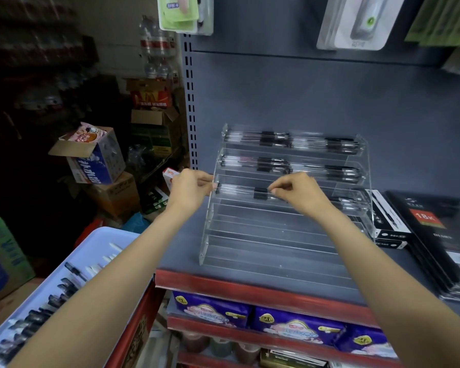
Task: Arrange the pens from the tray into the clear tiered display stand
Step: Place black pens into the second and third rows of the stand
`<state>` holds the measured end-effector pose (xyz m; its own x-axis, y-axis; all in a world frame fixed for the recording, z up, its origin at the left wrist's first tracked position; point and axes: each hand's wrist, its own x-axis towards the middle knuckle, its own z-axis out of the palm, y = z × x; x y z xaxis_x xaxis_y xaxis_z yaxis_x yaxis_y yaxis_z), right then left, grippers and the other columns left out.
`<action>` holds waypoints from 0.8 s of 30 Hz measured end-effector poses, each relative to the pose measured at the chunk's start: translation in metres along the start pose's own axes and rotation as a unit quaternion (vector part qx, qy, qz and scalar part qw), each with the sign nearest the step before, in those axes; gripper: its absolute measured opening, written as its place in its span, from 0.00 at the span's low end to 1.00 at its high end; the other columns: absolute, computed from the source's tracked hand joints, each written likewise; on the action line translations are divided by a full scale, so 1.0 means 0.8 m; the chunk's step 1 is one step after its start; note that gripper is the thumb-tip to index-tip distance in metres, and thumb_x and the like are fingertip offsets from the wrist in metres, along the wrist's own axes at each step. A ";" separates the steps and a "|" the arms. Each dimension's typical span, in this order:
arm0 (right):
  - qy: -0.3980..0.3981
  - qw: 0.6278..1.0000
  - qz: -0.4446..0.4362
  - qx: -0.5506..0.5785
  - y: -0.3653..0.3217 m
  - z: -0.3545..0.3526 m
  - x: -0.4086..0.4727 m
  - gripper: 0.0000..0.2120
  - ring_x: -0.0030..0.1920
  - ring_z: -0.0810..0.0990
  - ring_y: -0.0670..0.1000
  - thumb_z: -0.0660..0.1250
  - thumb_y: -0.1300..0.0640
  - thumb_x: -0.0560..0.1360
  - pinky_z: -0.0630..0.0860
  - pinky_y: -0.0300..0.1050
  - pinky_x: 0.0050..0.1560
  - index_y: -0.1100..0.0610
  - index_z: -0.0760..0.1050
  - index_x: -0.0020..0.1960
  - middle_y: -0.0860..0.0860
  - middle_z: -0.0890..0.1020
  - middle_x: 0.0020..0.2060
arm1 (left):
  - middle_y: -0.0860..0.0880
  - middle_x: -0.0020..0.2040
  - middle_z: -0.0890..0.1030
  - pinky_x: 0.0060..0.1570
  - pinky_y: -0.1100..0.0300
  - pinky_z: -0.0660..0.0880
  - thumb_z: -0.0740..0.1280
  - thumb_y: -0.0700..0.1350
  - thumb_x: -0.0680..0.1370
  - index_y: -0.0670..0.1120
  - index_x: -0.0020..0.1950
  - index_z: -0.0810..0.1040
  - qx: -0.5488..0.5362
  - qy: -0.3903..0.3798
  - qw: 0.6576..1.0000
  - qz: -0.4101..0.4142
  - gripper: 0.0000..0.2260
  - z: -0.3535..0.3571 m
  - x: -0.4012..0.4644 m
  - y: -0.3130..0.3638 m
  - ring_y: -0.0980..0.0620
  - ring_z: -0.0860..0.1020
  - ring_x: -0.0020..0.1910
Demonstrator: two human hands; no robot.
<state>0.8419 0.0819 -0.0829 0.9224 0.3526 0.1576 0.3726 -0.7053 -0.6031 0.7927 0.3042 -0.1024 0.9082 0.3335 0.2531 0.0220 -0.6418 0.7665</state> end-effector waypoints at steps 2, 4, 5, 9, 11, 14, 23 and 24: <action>-0.017 1.000 -0.008 -0.007 -0.002 0.003 -0.002 0.07 0.47 0.77 0.45 0.67 0.59 0.76 0.69 0.35 0.50 0.56 0.82 0.51 0.50 0.83 0.46 | 0.43 0.51 0.83 0.56 0.62 0.73 0.70 0.41 0.75 0.40 0.58 0.79 0.001 0.001 1.000 -0.001 0.13 0.001 -0.001 0.001 0.51 0.81 0.49; -0.025 0.999 -0.018 -0.013 -0.004 0.007 -0.005 0.07 0.49 0.77 0.45 0.67 0.58 0.75 0.69 0.35 0.51 0.57 0.82 0.51 0.50 0.84 0.49 | 0.43 0.52 0.83 0.54 0.64 0.72 0.69 0.41 0.75 0.41 0.58 0.79 0.006 0.002 1.000 0.001 0.12 0.002 -0.002 0.000 0.51 0.80 0.50; -0.025 0.999 -0.020 -0.019 -0.005 0.010 -0.006 0.08 0.50 0.78 0.46 0.67 0.58 0.76 0.69 0.36 0.52 0.57 0.82 0.52 0.51 0.83 0.50 | 0.44 0.52 0.82 0.53 0.64 0.72 0.69 0.42 0.75 0.41 0.58 0.80 0.009 0.002 1.000 0.003 0.12 0.003 -0.002 0.000 0.51 0.80 0.50; -0.013 0.998 -0.024 -0.048 -0.013 0.019 -0.006 0.08 0.55 0.79 0.51 0.67 0.60 0.76 0.71 0.38 0.55 0.58 0.81 0.53 0.53 0.82 0.52 | 0.47 0.53 0.81 0.47 0.74 0.69 0.68 0.43 0.76 0.42 0.59 0.79 0.018 -0.002 0.999 0.031 0.13 -0.002 -0.007 -0.002 0.58 0.76 0.47; -0.016 0.997 -0.026 -0.065 -0.019 0.024 -0.004 0.09 0.55 0.79 0.52 0.67 0.60 0.76 0.72 0.39 0.56 0.58 0.81 0.54 0.53 0.82 0.53 | 0.49 0.52 0.81 0.40 0.80 0.68 0.68 0.42 0.76 0.43 0.60 0.77 0.015 -0.015 0.999 0.048 0.13 -0.010 -0.010 -0.002 0.60 0.75 0.44; -0.009 0.996 -0.020 -0.090 -0.026 0.032 -0.001 0.08 0.54 0.79 0.53 0.66 0.61 0.76 0.74 0.45 0.59 0.59 0.82 0.52 0.54 0.82 0.52 | 0.51 0.52 0.80 0.42 0.76 0.70 0.68 0.43 0.76 0.46 0.61 0.77 0.015 -0.043 0.997 0.069 0.13 -0.022 -0.013 -0.004 0.61 0.75 0.42; 0.085 0.995 -0.054 0.023 -0.116 0.089 -0.006 0.09 0.44 0.76 0.46 0.65 0.64 0.75 0.68 0.30 0.47 0.57 0.81 0.52 0.49 0.78 0.44 | 0.51 0.51 0.81 0.43 0.76 0.69 0.65 0.42 0.78 0.46 0.58 0.78 0.029 -0.040 0.996 0.072 0.10 -0.079 -0.018 -0.048 0.59 0.75 0.46; 0.079 0.995 -0.059 0.034 -0.134 0.103 -0.007 0.09 0.44 0.76 0.46 0.64 0.64 0.75 0.68 0.30 0.45 0.56 0.81 0.51 0.48 0.78 0.44 | 0.51 0.50 0.81 0.41 0.76 0.69 0.64 0.42 0.78 0.46 0.58 0.79 0.036 -0.038 0.996 0.068 0.10 -0.092 -0.020 -0.061 0.59 0.75 0.45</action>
<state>0.7888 0.2060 -0.0836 0.8796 0.3254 0.3471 0.4756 -0.6202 -0.6238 0.7460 0.3811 -0.1008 0.9338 0.1877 0.3047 -0.0770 -0.7261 0.6833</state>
